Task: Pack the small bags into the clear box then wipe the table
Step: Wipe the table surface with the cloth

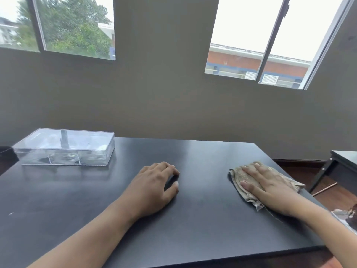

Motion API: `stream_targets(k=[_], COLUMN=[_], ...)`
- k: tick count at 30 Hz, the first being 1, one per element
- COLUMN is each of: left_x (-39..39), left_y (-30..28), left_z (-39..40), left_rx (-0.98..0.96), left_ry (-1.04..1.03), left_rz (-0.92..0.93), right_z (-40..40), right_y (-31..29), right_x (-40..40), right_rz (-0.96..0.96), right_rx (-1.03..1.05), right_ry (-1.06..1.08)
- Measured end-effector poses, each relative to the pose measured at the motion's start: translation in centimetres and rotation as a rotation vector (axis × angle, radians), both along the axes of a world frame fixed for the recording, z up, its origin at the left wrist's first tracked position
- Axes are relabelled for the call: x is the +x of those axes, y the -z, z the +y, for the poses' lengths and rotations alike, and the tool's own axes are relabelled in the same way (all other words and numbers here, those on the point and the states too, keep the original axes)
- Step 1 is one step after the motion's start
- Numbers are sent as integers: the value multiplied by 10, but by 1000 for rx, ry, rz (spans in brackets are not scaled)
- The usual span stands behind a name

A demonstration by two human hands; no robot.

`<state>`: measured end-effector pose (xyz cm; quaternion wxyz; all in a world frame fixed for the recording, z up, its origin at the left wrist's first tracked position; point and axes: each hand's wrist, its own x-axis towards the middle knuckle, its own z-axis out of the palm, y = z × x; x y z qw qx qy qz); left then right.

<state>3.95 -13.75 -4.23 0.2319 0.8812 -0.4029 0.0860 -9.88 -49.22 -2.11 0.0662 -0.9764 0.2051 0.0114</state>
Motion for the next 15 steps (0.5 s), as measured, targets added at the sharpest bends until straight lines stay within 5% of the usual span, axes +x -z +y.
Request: stream_targets(k=[9, 15], left_x=[5, 6], left_y=[-1, -2], left_z=[-3, -1], left_rx=[-28, -35], left_ry=[-1, 10], left_rz=[-14, -5], right_z=[13, 94], right_y=[-9, 0], right_x=[146, 177], right_rz=[26, -3], right_rx=[56, 92], right_ry=[265, -2])
